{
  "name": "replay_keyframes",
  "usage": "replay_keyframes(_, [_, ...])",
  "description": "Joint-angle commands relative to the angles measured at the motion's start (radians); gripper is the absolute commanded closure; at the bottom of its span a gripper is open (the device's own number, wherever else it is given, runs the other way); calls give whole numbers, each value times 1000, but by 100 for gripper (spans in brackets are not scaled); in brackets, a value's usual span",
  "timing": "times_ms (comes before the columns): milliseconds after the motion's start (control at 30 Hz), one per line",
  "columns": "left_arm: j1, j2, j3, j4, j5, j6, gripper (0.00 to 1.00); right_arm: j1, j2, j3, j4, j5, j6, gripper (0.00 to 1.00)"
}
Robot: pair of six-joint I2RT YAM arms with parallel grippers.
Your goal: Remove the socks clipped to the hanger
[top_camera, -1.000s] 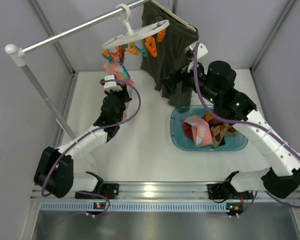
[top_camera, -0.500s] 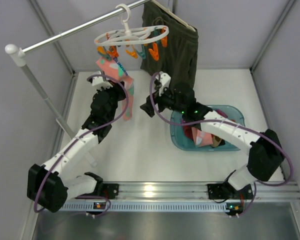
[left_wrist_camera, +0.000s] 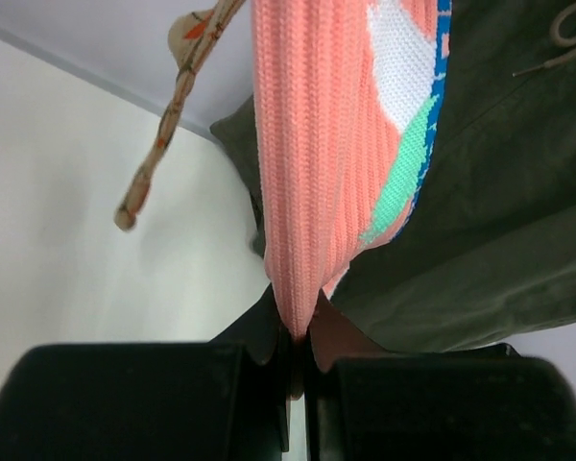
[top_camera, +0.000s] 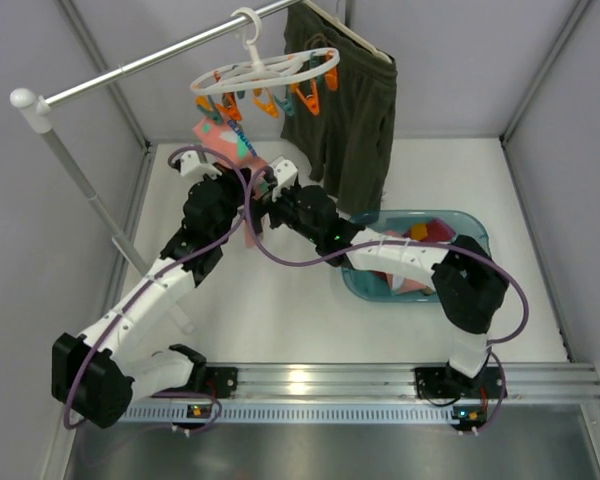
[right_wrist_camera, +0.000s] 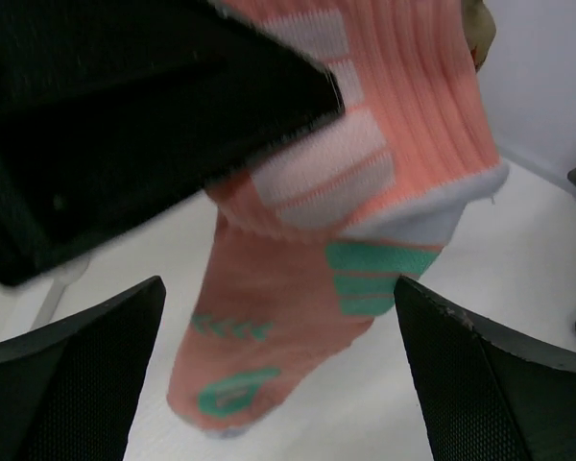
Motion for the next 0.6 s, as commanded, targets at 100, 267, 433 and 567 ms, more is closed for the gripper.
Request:
replay_keyframes(100, [-34,-28,21,3,-39,-97,100,58,118,161,167,270,19,5])
replay_keyframes(267, [-39,-37,33,-26,-62,-91,100,61,154,172,221,347,5,67])
replay_keyframes(433, [-37,-57,46,-37,-89,-88,100,58,149,130,299,358,-1,78])
replay_keyframes(567, [-37,-54,61,-46,-76,-82,100,51,149,108,319,340,20,100])
